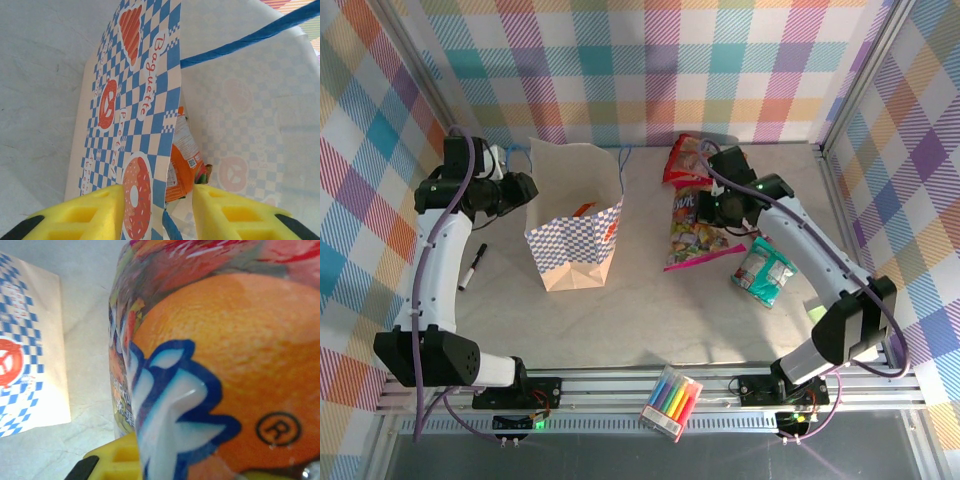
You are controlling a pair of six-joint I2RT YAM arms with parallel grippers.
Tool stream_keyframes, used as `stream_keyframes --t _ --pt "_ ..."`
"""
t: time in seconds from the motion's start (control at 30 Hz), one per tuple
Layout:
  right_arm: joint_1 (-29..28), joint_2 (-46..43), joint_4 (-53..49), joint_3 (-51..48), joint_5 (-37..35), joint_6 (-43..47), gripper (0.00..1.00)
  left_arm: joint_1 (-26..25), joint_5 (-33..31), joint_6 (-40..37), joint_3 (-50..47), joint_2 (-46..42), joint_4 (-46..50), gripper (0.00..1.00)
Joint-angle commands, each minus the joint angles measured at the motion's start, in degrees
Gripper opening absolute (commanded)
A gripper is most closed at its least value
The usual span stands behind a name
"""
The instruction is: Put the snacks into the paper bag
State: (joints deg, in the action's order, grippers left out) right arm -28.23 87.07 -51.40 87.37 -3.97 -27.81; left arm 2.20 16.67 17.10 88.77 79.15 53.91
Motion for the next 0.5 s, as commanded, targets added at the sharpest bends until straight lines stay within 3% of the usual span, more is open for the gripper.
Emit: stream_keyframes --t 0.0,0.47 --pt "-2.0 -4.2 0.5 6.7 -2.9 2.6 0.00 0.8 0.9 -0.4 0.2 0.8 -0.2 0.40" --pt "-8.5 -7.5 -3.4 17.5 -11.1 5.8 0.00 0.7 1.3 0.0 -1.6 0.6 -1.9 0.32"
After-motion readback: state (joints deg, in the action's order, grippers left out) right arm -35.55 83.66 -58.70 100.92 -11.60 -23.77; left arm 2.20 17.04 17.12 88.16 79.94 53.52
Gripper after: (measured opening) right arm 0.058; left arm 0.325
